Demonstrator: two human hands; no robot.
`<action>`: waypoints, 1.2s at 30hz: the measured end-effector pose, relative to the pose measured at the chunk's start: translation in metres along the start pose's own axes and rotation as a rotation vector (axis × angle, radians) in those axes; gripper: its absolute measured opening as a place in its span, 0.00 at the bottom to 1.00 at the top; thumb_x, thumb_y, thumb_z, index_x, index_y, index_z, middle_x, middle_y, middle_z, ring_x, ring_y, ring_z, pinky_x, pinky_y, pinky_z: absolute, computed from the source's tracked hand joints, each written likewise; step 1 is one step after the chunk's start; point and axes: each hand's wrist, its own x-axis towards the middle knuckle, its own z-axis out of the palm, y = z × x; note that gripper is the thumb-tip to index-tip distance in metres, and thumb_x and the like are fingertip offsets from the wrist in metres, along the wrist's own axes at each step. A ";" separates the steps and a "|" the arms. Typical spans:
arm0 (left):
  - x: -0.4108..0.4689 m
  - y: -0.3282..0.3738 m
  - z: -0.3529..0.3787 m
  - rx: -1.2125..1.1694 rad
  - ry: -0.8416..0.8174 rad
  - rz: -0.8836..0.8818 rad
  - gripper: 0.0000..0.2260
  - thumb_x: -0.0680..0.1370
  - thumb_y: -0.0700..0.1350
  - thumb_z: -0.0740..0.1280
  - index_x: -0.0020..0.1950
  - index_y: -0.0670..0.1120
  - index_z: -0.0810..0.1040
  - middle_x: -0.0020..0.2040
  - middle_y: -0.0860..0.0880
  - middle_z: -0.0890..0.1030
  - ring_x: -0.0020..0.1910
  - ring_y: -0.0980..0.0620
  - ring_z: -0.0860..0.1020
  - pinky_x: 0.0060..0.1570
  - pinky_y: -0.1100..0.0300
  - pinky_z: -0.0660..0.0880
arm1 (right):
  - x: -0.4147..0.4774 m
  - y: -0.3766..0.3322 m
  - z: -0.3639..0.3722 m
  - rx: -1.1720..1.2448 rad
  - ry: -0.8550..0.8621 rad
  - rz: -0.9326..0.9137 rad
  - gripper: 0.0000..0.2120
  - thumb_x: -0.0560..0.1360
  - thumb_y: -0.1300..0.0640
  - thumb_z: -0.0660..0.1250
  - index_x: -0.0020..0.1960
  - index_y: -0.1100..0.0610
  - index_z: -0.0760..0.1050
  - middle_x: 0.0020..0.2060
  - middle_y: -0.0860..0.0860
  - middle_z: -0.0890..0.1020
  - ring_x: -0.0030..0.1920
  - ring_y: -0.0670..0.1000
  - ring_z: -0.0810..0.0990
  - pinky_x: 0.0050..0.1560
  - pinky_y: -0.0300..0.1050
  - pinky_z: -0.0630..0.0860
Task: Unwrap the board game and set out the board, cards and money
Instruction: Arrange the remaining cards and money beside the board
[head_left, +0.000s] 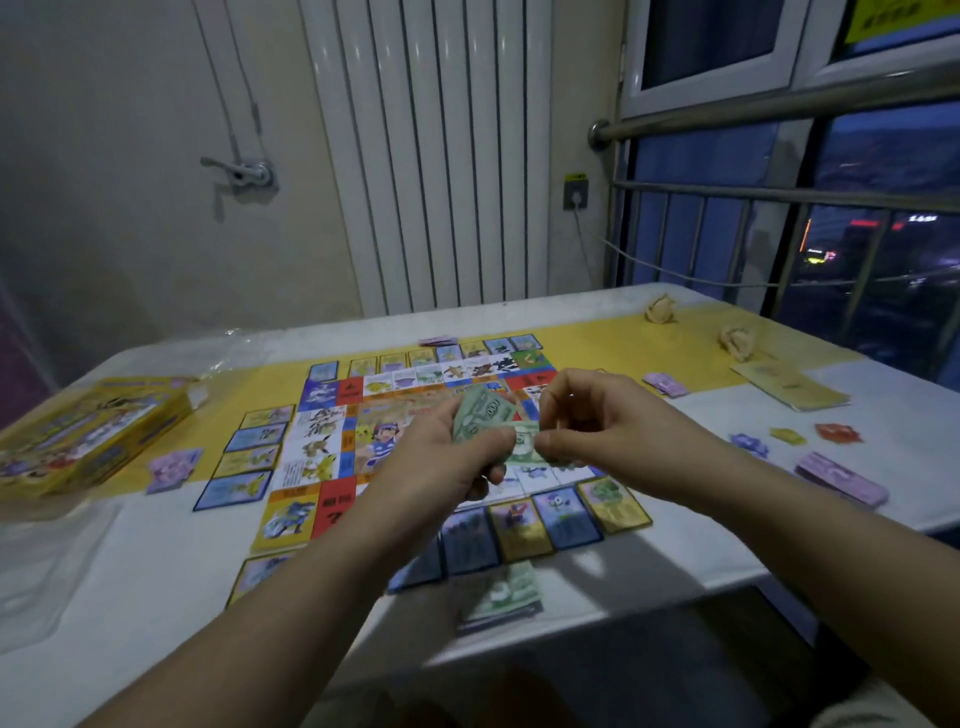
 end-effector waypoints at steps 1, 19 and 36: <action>0.008 0.002 0.003 0.021 0.003 0.011 0.06 0.77 0.36 0.65 0.48 0.47 0.76 0.31 0.50 0.75 0.26 0.56 0.71 0.28 0.64 0.67 | 0.003 0.000 -0.006 -0.024 -0.011 -0.002 0.07 0.73 0.65 0.70 0.41 0.54 0.76 0.35 0.59 0.81 0.37 0.50 0.78 0.45 0.55 0.76; 0.112 0.003 0.037 -0.269 -0.020 -0.204 0.07 0.80 0.38 0.61 0.45 0.44 0.77 0.45 0.46 0.84 0.41 0.54 0.84 0.39 0.64 0.80 | 0.109 0.180 -0.127 -0.576 0.476 0.543 0.07 0.76 0.57 0.66 0.45 0.55 0.83 0.46 0.54 0.84 0.47 0.56 0.79 0.50 0.51 0.76; 0.114 -0.004 -0.015 -0.222 0.077 -0.129 0.10 0.77 0.35 0.66 0.55 0.45 0.76 0.34 0.48 0.79 0.27 0.57 0.76 0.22 0.65 0.70 | 0.135 0.034 -0.026 0.013 0.024 0.148 0.15 0.70 0.45 0.72 0.42 0.57 0.81 0.34 0.48 0.82 0.31 0.41 0.75 0.35 0.37 0.69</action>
